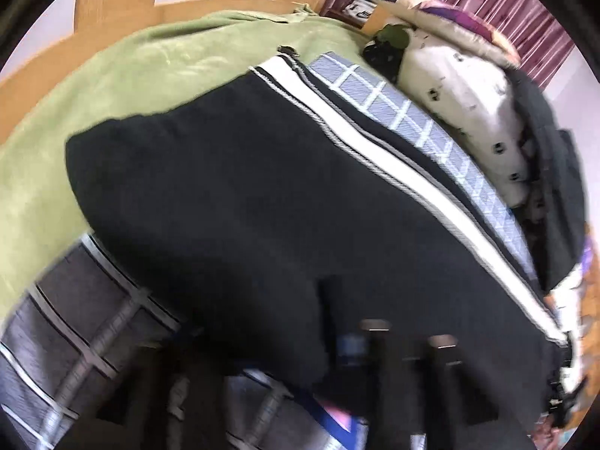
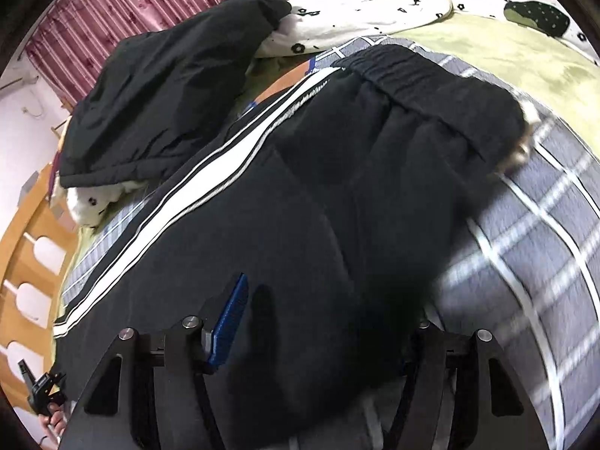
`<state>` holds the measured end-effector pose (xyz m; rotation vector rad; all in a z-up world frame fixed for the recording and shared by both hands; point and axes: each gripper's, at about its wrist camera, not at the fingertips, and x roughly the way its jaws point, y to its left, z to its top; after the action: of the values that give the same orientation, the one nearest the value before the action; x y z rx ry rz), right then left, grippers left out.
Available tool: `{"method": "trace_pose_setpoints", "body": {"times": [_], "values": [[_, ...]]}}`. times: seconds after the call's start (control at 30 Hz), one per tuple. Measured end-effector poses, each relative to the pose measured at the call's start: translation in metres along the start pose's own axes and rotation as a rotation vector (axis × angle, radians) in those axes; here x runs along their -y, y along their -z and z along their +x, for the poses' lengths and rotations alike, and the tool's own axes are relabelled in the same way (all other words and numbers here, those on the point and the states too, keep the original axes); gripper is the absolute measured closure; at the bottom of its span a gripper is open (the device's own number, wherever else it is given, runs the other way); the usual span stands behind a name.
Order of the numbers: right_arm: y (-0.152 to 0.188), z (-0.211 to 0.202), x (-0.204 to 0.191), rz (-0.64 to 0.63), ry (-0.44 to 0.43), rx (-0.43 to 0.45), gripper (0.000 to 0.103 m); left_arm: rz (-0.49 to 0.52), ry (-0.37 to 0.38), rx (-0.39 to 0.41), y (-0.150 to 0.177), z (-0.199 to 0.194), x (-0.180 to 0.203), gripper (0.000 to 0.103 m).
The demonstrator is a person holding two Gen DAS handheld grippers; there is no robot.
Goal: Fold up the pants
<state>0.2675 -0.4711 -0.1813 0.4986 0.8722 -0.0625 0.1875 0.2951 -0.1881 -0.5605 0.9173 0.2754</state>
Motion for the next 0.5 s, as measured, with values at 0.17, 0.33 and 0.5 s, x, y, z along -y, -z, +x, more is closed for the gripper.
{"method": "trace_pose_setpoints", "body": {"times": [0.17, 0.33, 0.5], "values": [[-0.021, -0.020, -0.014, -0.060, 0.043, 0.052, 0.088, 0.056, 0.017, 0.040, -0.013, -0.038, 0.014, 0.090], [-0.025, -0.080, -0.032, -0.130, -0.008, 0.122, 0.090, 0.121, 0.057, 0.081, -0.008, -0.091, 0.031, 0.091], [-0.006, -0.129, -0.012, -0.153, -0.021, 0.111, 0.090, 0.190, 0.091, 0.062, 0.031, -0.130, 0.022, 0.091]]}}
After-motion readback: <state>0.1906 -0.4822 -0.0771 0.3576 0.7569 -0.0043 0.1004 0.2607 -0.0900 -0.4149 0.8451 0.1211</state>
